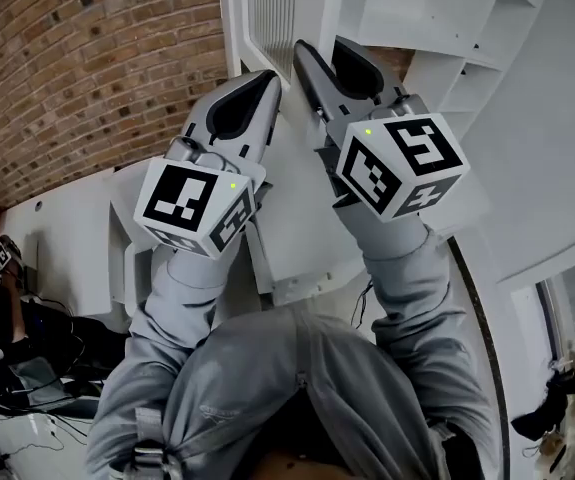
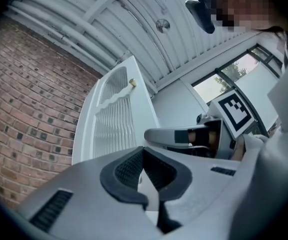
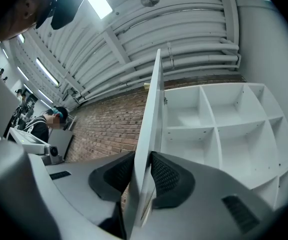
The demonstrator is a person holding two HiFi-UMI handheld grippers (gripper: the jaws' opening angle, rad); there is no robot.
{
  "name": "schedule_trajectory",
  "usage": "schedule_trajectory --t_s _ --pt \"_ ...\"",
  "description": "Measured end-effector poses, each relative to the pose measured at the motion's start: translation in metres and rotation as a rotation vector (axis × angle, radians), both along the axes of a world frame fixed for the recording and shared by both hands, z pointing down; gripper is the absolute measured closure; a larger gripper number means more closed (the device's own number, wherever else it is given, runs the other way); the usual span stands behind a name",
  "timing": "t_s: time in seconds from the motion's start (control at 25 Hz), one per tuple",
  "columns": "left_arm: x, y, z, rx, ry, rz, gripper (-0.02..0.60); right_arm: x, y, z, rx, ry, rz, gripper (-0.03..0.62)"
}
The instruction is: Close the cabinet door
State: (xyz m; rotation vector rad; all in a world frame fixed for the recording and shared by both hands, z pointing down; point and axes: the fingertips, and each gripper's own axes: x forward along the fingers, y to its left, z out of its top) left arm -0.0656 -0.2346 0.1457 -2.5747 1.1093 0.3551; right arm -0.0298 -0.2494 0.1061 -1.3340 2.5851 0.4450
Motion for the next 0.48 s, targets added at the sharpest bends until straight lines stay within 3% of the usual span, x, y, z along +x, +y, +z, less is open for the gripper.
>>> schedule_trajectory --t_s 0.48 --pt "0.034 -0.009 0.002 -0.002 -0.012 0.091 0.575 0.042 -0.020 0.001 -0.056 -0.032 -0.007 0.502"
